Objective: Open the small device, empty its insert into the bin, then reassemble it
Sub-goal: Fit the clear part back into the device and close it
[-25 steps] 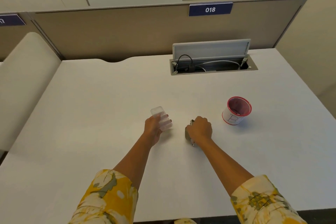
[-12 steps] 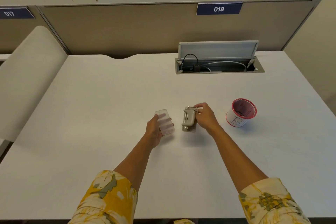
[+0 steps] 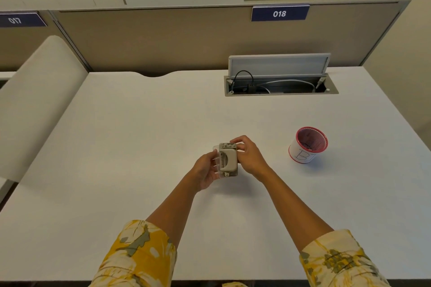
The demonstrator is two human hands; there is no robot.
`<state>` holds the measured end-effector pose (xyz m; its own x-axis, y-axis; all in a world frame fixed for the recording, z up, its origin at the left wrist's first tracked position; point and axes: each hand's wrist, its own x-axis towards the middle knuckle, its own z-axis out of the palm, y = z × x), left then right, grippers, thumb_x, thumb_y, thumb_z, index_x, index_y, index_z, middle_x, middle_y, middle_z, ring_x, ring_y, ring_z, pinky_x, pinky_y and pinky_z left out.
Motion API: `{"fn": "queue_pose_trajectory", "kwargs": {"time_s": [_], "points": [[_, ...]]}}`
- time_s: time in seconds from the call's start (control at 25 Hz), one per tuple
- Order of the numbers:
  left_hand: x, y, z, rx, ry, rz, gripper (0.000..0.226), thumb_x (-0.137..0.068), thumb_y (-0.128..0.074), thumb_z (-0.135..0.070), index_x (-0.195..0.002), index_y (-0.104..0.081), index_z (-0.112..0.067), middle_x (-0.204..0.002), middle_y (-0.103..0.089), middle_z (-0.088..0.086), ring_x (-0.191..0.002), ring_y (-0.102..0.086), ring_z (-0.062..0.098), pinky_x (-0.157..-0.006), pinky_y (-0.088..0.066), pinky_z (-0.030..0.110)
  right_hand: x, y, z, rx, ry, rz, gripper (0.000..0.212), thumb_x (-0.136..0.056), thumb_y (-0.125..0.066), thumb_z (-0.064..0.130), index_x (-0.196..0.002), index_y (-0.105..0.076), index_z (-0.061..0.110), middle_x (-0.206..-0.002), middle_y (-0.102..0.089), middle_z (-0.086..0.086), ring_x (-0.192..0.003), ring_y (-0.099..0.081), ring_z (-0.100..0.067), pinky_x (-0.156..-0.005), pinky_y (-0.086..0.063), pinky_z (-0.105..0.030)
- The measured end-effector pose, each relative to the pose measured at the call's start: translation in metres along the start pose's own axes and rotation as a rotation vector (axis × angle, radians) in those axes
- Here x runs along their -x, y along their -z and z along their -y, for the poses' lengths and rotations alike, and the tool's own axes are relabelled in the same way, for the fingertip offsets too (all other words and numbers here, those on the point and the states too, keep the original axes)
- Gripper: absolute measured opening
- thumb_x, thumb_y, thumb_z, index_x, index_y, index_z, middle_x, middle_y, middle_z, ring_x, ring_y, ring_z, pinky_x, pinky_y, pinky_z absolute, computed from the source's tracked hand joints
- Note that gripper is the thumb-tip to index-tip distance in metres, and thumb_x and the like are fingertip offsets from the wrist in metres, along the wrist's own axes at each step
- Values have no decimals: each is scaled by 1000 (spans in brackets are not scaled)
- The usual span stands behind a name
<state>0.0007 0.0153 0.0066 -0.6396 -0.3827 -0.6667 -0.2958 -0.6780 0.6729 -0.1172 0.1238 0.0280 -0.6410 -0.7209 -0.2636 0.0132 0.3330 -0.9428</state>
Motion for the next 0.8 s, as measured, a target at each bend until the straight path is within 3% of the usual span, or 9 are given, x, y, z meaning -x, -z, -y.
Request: {"fn": "queue_pose_trajectory", "kwargs": {"time_s": [0.16, 0.32, 0.4, 0.56, 0.8], "points": [[1, -4, 0, -2, -8, 36, 42, -106, -34, -33, -125, -62, -9, -106, -67, 16, -91, -66, 29, -80, -57, 48, 5, -1, -1, -2, 9, -8, 26, -89, -59, 3, -110, -57, 18, -112, -69, -4, -101, -68, -21, -79, -61, -40], [3, -8, 0, 37, 15, 74, 43, -106, -32, -32, -126, -62, -8, -110, -68, 19, -86, -71, 30, -71, -61, 45, 8, 2, -1, -14, 18, 1, 27, -89, -56, 0, -110, -58, 17, -109, -70, -5, -94, -70, -20, -57, -55, -23], [4, -10, 1, 56, 18, 86, 43, -106, -31, -32, -123, -63, -8, -111, -68, 19, -84, -74, 30, -70, -61, 46, 9, 3, -1, -18, 33, -13, 28, -88, -55, -1, -110, -60, 17, -108, -71, -4, -94, -70, -20, -57, -53, -21], [4, -16, 0, 81, 11, 108, 47, -106, -30, -34, -126, -62, -6, -116, -66, 22, -92, -69, 35, -83, -57, 54, 12, 4, -3, 6, 143, -112, 26, -86, -63, 2, -106, -69, 17, -103, -73, 4, -95, -69, -14, -76, -57, -22], [0, -22, -3, 85, 26, 131, 61, -105, -19, -47, -132, -59, -10, -125, -64, 22, -109, -61, 38, -105, -42, 62, 18, 1, -3, 68, 228, -220, 26, -82, -72, 9, -102, -74, 26, -94, -71, 19, -85, -65, 3, -71, -50, -7]]}}
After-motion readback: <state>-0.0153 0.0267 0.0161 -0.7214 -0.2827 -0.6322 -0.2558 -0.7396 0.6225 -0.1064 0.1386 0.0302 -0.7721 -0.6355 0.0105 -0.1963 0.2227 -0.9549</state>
